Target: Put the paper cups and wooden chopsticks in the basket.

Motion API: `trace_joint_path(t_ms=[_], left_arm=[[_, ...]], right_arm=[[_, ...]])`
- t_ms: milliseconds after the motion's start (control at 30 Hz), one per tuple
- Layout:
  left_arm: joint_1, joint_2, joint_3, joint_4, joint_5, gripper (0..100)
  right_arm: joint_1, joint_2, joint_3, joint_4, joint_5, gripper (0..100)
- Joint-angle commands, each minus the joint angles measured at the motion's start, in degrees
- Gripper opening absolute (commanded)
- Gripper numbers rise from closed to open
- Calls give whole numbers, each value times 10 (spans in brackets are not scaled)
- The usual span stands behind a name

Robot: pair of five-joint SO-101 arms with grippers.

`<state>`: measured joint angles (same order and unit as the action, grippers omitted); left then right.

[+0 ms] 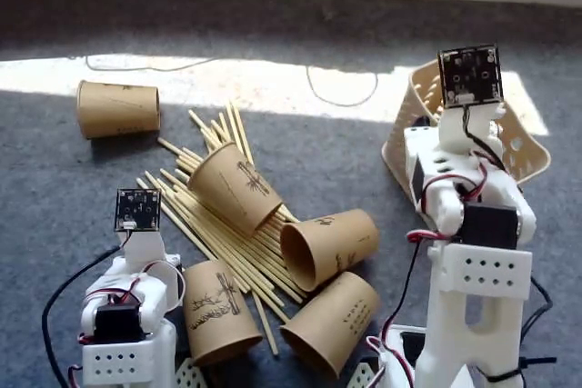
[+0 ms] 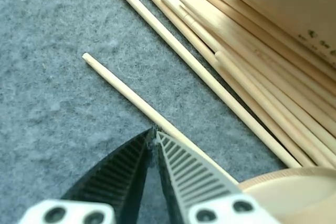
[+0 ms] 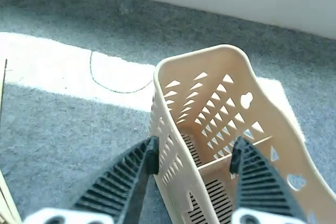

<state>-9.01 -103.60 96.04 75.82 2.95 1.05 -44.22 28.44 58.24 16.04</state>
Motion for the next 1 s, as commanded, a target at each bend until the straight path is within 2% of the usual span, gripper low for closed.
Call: trace_joint_path(t_ms=[0, 233, 533, 700, 800, 867, 967], left_arm=[[-1, -6, 11, 2, -4, 7], [-1, -6, 11, 2, -4, 7], [-1, -6, 11, 2, -4, 7], [-1, -6, 11, 2, -4, 7], [-1, -6, 11, 2, -4, 7], [-1, -6, 11, 2, -4, 7], [-1, -6, 11, 2, -4, 7]], right_arm=[[-7, 74, -102, 64, -6, 222], [-7, 165, -256, 141, -6, 222], [-25, 273, -286, 143, -1, 221], [-45, 325, -286, 143, 54, 211], [-49, 351, -290, 142, 83, 106], [-51, 362, -291, 138, 127, 47], [-64, 365, -289, 138, 178, 34]])
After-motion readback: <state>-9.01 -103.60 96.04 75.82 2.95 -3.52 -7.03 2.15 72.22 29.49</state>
